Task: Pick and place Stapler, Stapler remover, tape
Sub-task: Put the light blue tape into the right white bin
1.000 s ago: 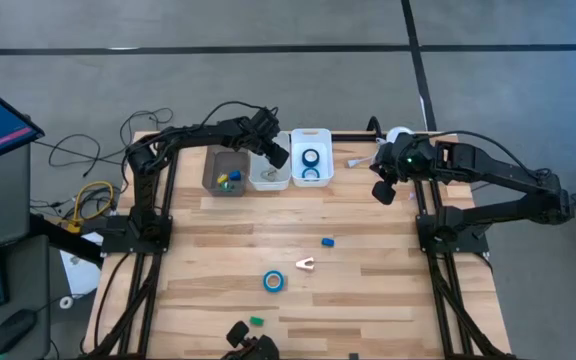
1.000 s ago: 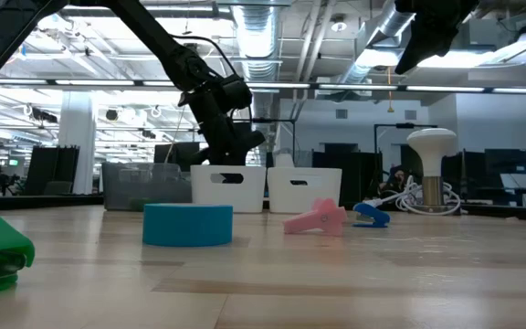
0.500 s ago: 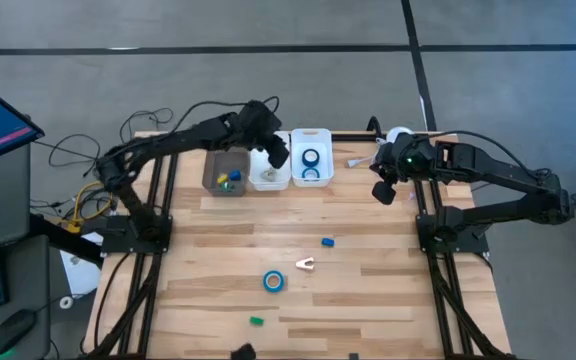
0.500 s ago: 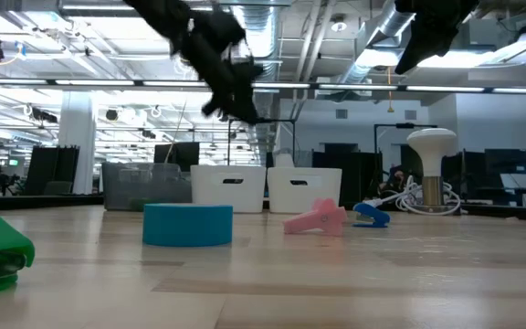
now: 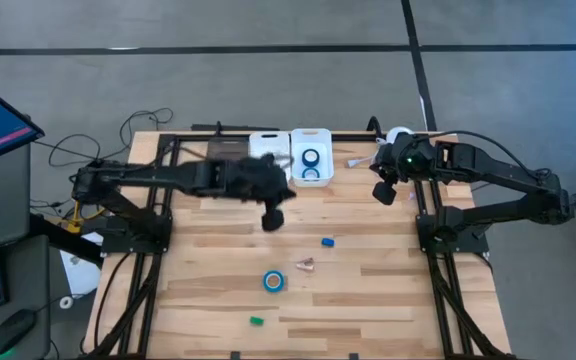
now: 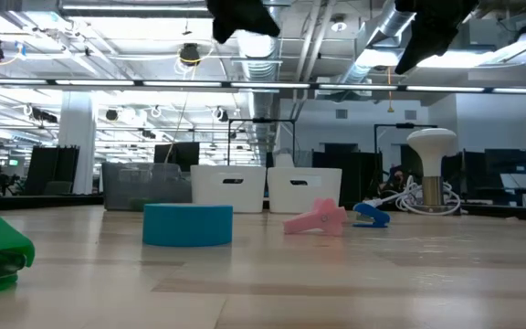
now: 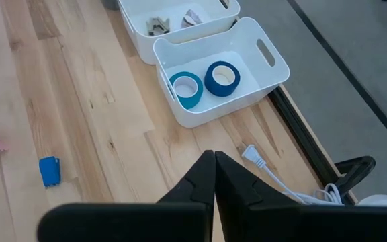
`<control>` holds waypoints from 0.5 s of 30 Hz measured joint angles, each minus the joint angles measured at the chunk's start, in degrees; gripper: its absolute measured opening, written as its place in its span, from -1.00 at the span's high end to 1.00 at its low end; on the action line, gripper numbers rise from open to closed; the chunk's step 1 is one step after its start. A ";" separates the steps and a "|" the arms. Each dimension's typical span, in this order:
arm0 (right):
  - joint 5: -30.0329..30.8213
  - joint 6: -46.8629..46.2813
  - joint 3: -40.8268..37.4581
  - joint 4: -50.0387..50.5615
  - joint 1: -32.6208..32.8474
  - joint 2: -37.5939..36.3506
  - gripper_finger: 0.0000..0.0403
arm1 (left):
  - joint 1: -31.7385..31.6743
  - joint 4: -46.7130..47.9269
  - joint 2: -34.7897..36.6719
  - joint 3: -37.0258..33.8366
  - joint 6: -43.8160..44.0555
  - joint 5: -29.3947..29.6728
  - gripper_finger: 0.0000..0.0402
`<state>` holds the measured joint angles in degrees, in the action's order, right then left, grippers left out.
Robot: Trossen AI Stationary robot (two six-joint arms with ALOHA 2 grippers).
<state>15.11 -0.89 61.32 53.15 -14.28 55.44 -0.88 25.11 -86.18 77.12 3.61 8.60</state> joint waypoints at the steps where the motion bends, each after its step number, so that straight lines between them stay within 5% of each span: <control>1: 0.00 0.00 0.00 0.00 0.00 0.00 1.00 | 1.33 -0.21 -0.28 0.00 -0.01 0.00 0.93; 15: 0.01 0.00 0.00 1.35 -0.01 -0.02 1.00 | 8.15 -0.41 -12.44 -0.02 8.31 -0.41 0.41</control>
<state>15.12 -0.89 61.32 54.49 -14.29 55.42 7.27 24.70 -98.62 77.10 11.93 8.19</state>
